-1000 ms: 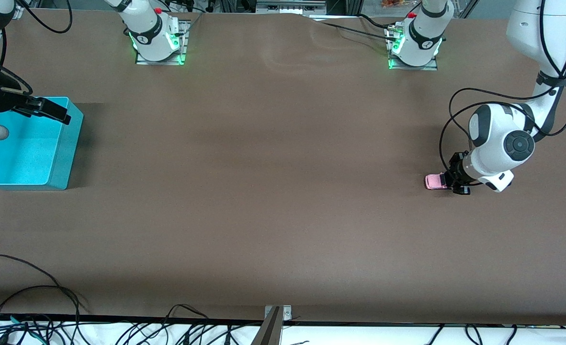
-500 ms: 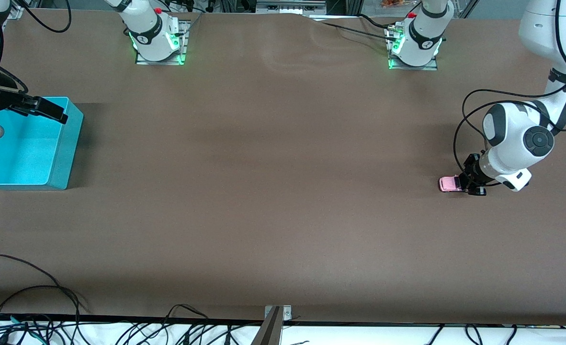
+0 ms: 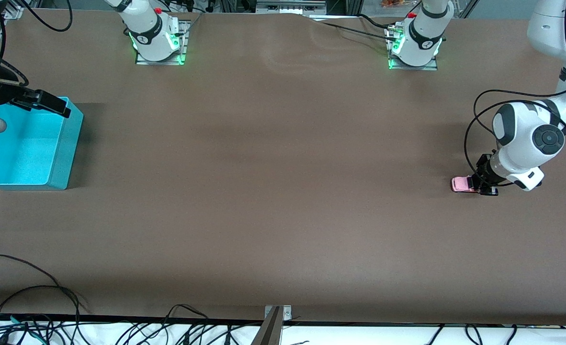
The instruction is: Wind and store pink jeep toy
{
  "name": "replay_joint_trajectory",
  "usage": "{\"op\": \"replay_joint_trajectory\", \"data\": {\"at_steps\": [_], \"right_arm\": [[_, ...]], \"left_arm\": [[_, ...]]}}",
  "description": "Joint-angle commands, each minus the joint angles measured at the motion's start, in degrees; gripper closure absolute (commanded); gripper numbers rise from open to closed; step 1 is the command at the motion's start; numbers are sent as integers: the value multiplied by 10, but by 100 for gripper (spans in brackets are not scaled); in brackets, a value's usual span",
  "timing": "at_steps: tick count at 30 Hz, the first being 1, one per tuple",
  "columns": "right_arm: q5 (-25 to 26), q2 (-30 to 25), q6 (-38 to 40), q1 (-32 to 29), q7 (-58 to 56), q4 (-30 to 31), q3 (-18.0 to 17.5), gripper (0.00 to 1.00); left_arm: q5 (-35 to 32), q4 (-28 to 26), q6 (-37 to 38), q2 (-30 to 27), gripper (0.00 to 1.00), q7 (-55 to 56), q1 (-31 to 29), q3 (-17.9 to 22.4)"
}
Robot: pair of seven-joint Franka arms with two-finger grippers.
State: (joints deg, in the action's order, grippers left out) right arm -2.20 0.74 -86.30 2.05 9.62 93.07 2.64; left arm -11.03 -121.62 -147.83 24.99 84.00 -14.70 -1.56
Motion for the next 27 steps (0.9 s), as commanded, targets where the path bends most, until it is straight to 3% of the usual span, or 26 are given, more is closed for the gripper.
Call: {"op": "replay_joint_trajectory", "data": {"at_steps": [1,7,27], "right_arm": [[-17,-4,14,-1,-10,-13,-1,0],[-15,-4,12,-1,-11,-14,1,0],[13,12,-27,-4,-10,-10,2,0]], "left_arm": [[-19,29,-33,71,58,-7,-16,2],[-52,46,-49,90,58,-7,-50,2],[-51,56,-49,89,57,-54,-96,2]]}}
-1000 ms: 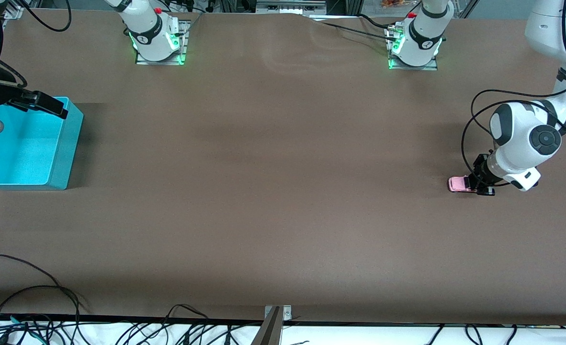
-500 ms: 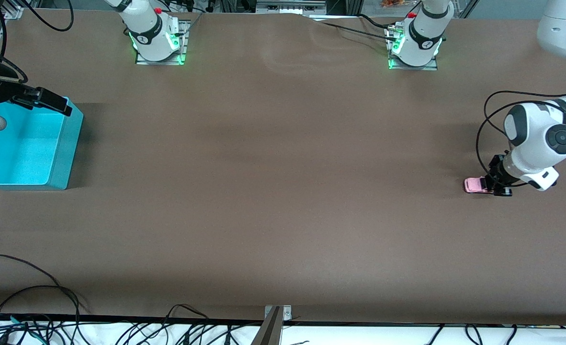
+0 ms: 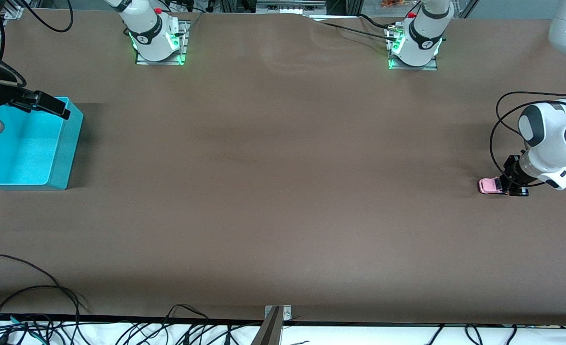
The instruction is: Wind and store pink jeep toy
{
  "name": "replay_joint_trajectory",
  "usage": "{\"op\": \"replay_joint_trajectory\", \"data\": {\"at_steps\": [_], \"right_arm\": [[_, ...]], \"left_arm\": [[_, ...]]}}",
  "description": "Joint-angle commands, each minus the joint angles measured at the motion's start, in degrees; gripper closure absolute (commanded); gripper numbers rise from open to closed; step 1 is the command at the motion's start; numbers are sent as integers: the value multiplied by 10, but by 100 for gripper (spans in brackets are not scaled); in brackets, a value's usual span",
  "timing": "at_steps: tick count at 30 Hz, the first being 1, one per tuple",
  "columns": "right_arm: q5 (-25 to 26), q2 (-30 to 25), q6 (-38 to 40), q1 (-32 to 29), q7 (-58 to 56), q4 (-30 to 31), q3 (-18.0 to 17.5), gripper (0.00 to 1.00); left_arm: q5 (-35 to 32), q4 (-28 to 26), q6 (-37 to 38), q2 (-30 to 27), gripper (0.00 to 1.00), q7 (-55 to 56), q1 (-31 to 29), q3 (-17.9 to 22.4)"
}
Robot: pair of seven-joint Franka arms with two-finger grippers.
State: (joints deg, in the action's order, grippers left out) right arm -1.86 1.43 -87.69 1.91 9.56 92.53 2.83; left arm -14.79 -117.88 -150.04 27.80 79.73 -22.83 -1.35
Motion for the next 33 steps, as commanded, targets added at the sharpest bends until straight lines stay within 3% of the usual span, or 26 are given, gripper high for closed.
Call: {"op": "replay_joint_trajectory", "data": {"at_steps": [1,19,21,25,30,33], "right_arm": [[10,6,-16,-2,-10,-3,0,0],[10,9,-19,-2,-8,-2,0,0],[9,9,-19,-2,-6,-2,0,0],[8,9,-18,-2,-6,-2,0,0],[8,9,-17,-2,-6,-2,0,0],[8,8,-16,-2,-4,-3,0,0]], "left_arm": [[-13,20,-27,61,57,-12,-15,-1],[-10,27,-27,62,54,-56,-25,18],[-10,28,-27,61,48,-56,-25,18],[-7,39,-26,56,2,-49,-23,17],[-3,38,-18,19,0,-46,-13,17],[-2,39,26,-10,0,-48,-2,18]]}}
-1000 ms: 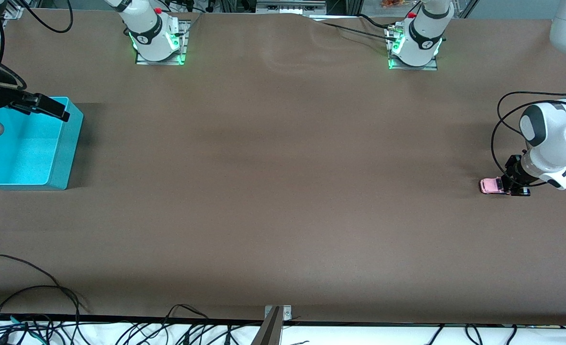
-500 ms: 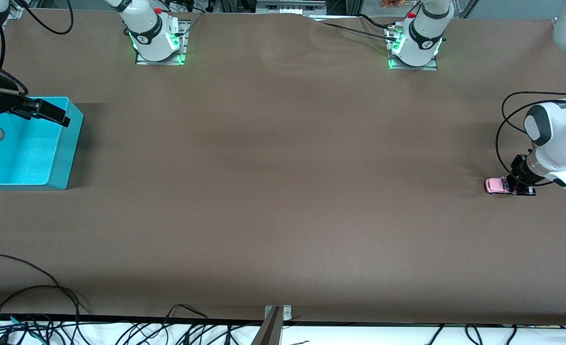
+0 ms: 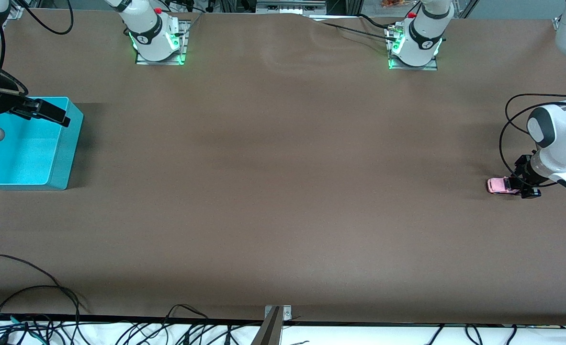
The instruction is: Wind and store pink jeep toy
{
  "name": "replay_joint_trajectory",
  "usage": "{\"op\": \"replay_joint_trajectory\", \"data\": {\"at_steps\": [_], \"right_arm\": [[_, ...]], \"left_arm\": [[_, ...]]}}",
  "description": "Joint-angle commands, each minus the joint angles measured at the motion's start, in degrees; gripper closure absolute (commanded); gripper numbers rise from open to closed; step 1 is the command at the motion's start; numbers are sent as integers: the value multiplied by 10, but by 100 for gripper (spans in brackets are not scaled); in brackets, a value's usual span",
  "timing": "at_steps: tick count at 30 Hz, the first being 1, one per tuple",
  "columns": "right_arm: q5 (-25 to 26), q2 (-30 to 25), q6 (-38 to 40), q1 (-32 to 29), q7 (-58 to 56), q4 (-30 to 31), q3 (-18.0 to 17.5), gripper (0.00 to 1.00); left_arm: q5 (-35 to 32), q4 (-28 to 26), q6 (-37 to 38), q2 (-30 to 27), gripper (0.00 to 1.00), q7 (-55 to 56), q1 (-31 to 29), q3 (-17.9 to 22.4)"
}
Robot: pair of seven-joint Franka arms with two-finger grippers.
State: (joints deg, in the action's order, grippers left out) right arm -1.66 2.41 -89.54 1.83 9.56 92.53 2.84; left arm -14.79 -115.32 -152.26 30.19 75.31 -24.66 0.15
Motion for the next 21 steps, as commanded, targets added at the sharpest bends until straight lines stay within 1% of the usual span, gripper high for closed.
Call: {"op": "replay_joint_trajectory", "data": {"at_steps": [1,7,10,14,17,21], "right_arm": [[6,-3,3,-2,-3,-3,0,0],[3,-7,7,3,-5,-4,-2,0],[1,-9,14,5,-4,-6,-3,0],[-1,-12,24,5,-4,-7,-9,0],[-1,-13,32,5,-4,-8,-18,0],[-1,-13,39,5,-5,-9,-19,0]], "left_arm": [[0,13,63,-44,0,-4,20,5],[13,8,126,-105,0,-9,39,5],[13,6,157,-135,0,-10,72,6],[5,6,167,-164,0,-14,101,8],[5,10,193,-185,0,-53,117,8],[11,11,213,-220,0,-112,131,8]]}}
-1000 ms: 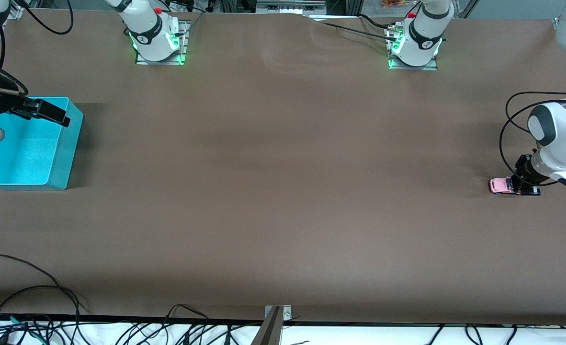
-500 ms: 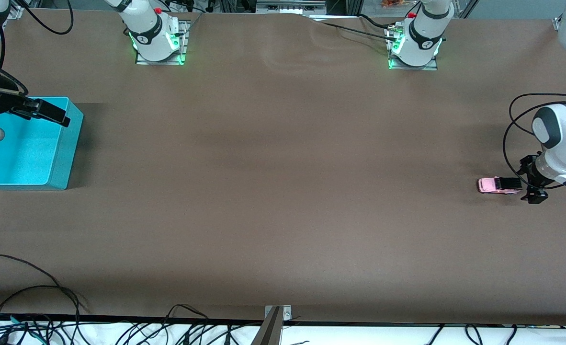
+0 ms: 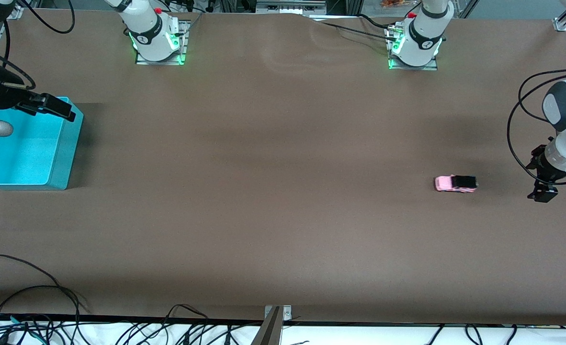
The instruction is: Wind and store pink jeep toy
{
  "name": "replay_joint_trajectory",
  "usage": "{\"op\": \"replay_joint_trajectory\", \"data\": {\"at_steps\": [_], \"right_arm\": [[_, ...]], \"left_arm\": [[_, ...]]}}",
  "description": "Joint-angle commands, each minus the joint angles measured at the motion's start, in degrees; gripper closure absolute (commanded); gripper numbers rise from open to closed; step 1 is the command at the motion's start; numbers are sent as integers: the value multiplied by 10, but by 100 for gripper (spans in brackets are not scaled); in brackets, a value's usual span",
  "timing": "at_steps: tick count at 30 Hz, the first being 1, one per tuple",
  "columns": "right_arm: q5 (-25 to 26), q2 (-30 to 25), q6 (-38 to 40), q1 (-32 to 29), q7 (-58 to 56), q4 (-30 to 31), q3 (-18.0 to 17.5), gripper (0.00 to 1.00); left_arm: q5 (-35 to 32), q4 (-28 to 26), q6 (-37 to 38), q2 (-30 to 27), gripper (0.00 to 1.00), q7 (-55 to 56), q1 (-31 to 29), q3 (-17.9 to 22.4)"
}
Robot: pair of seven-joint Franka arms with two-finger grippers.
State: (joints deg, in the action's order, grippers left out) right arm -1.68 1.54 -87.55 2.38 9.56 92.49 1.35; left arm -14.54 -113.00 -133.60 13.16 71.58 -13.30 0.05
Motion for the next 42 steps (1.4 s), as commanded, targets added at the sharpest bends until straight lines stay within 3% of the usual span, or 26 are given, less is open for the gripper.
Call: {"op": "replay_joint_trajectory", "data": {"at_steps": [1,13,19,25,33,42], "right_arm": [[-1,-5,23,0,-5,-8,-4,0],[-2,-9,25,0,-2,-7,-15,0],[-1,-10,25,0,-3,-6,-12,0],[0,-9,25,0,-1,-6,-14,0],[7,-5,22,-4,-2,-6,-2,0],[23,7,14,-29,2,-6,9,0]], "left_arm": [[8,-13,34,-58,0,-87,22,9],[16,6,128,-121,0,-365,56,11],[58,63,209,-135,0,-455,64,11],[93,160,318,-129,0,-519,82,17],[153,206,372,-129,0,-526,114,35],[150,244,425,-118,0,-703,119,61]]}}
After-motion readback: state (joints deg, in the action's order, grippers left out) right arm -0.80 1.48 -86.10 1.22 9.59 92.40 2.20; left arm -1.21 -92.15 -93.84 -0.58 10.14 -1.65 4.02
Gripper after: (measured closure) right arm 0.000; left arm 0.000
